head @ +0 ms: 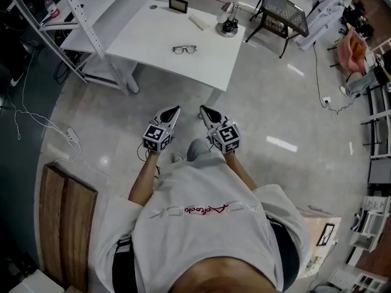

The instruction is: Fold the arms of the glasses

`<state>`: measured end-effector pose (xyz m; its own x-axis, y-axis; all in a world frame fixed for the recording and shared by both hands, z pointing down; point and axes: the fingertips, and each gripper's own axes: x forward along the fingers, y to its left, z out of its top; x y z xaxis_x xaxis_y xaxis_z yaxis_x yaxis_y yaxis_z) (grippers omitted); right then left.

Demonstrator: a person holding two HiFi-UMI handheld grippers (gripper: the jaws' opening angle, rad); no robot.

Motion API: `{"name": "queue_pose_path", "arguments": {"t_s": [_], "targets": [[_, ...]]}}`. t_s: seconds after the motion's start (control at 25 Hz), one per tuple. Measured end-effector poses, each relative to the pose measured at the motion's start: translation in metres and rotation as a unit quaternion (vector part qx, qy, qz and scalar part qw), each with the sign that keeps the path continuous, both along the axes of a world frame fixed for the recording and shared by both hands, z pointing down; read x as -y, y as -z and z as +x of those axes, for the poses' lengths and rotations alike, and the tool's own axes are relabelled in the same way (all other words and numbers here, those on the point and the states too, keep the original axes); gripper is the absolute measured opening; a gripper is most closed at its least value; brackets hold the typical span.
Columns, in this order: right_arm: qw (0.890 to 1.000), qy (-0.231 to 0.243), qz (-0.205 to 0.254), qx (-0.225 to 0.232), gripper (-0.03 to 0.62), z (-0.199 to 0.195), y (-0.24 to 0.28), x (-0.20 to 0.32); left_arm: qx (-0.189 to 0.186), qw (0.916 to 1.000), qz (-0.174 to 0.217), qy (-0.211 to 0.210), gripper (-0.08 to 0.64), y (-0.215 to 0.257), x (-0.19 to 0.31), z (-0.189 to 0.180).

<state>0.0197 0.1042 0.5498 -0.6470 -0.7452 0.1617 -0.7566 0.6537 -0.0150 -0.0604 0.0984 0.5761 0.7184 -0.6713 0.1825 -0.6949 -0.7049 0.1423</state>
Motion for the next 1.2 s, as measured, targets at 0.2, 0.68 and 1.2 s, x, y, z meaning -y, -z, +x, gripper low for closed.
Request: {"name": "queue_pose_path", "arguments": {"t_s": [0.2, 0.68, 1.2], "targets": [[1.000, -0.002, -0.001, -0.004, 0.017, 0.005, 0.002, -0.020, -0.001, 1.0000, 0.004, 0.008, 0.029, 0.004, -0.021, 0.003], [1.000, -0.027, -0.002, 0.012, 0.015, 0.022, -0.009, -0.112, 0.017, 0.9995, 0.009, 0.024, 0.029, 0.001, -0.108, 0.009], [0.999, -0.032, -0.001, 0.006, 0.015, 0.035, -0.011, -0.150, 0.034, 0.9992, 0.019, 0.000, 0.029, 0.003, -0.150, 0.034]]}}
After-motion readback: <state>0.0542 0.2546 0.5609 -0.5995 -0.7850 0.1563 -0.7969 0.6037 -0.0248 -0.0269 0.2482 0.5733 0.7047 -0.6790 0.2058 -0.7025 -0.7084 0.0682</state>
